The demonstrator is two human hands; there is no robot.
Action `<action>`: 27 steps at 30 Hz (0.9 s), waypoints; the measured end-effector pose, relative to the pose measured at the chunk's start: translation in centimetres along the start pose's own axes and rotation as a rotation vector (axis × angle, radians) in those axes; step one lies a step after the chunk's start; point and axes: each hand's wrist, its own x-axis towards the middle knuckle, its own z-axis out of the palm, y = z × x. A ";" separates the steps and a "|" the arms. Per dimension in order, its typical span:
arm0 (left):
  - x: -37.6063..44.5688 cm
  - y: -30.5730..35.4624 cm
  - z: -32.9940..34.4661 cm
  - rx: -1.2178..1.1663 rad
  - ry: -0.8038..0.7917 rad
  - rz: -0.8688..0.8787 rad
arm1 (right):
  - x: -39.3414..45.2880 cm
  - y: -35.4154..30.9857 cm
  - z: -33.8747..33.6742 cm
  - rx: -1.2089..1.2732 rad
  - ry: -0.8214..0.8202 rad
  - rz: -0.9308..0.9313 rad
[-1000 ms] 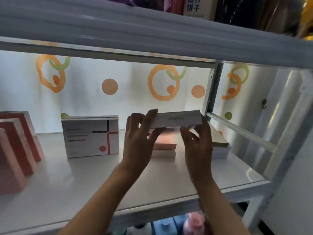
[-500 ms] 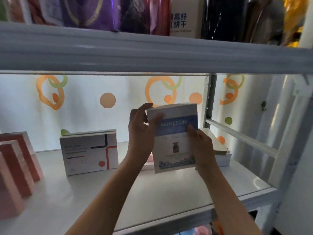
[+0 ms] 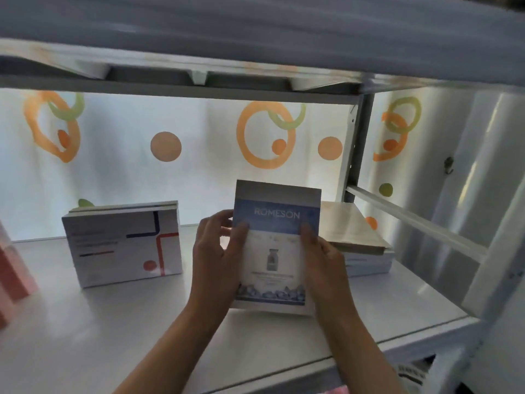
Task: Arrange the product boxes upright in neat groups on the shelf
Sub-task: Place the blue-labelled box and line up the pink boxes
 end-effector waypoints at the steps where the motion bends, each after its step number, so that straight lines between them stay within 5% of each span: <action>1: 0.0 0.1 0.0 0.000 0.008 -0.013 | 0.0 0.1 -0.1 0.019 -0.003 -0.002; 17: -0.1 0.2 -1.0 -0.146 -0.120 -0.269 | -0.3 0.2 -0.3 0.098 -0.041 0.088; 27: -0.6 1.2 -0.8 -0.176 -0.198 -0.137 | -0.1 -0.4 -1.0 0.263 0.093 0.031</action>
